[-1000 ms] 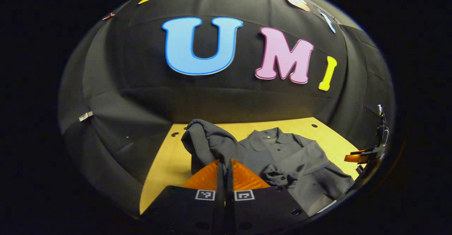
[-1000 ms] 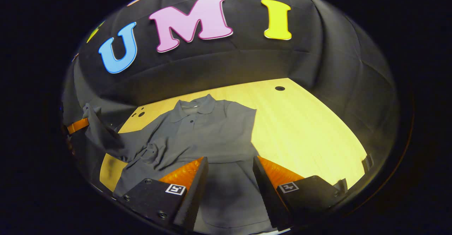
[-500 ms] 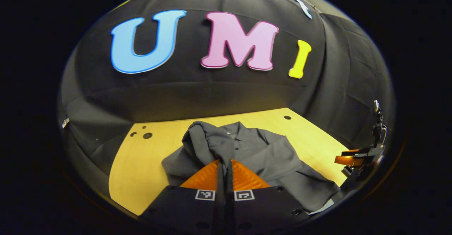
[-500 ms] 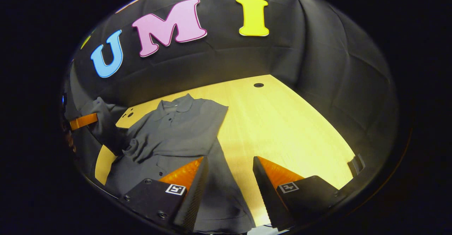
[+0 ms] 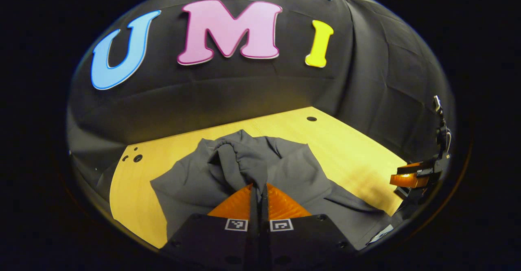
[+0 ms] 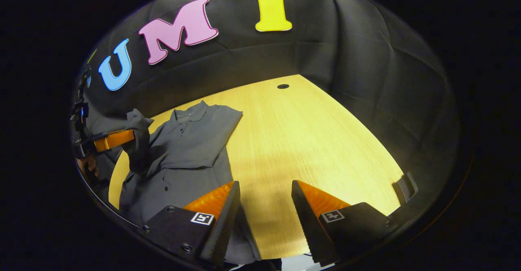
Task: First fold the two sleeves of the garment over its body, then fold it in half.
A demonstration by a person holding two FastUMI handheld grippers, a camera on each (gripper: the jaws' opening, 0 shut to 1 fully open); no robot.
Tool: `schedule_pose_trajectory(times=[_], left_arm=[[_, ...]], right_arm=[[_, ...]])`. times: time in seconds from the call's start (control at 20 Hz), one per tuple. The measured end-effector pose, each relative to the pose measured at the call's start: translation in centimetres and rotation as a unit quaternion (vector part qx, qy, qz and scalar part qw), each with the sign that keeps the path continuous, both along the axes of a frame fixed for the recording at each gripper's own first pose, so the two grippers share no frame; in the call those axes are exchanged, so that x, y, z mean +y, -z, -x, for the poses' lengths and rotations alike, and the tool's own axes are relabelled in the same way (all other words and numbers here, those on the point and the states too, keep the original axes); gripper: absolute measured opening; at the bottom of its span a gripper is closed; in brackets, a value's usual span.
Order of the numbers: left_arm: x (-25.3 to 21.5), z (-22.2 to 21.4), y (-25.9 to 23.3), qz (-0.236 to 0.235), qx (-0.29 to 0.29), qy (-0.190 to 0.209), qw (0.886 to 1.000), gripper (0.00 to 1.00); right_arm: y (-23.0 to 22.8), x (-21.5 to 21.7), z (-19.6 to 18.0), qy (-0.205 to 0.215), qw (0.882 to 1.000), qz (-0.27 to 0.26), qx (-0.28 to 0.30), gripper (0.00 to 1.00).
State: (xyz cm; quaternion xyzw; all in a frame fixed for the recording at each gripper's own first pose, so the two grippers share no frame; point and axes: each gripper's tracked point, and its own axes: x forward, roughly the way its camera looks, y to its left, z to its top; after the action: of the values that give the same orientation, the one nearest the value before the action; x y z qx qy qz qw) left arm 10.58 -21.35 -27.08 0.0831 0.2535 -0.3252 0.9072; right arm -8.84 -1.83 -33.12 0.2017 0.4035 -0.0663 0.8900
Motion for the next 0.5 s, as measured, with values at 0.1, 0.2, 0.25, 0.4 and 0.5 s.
schedule_pose_trajectory(times=[0.1,0.2,0.25,0.4,0.5], left_arm=[[-1.6,0.4,1.7,-0.021,0.004,0.008,1.0,0.05],[-3.0,0.4,3.6,-0.034,0.008,0.008,0.999,0.05],[-3.8,0.5,4.5,-0.038,0.014,0.009,0.999,0.05],[-5.5,0.9,6.9,-0.051,0.03,0.009,0.998,0.05],[-6.6,1.3,8.5,-0.063,0.041,0.013,0.997,0.07]], right_arm=[[0.7,-0.6,0.4,-0.002,1.0,-0.005,0.005,0.8],[1.4,-1.0,0.8,-0.004,1.0,-0.009,0.01,0.8],[1.8,-1.3,1.0,-0.005,1.0,-0.011,0.013,0.8],[2.9,-2.3,1.4,-0.006,1.0,-0.016,0.023,0.8],[3.3,-2.8,1.5,-0.005,0.999,-0.018,0.026,0.8]])
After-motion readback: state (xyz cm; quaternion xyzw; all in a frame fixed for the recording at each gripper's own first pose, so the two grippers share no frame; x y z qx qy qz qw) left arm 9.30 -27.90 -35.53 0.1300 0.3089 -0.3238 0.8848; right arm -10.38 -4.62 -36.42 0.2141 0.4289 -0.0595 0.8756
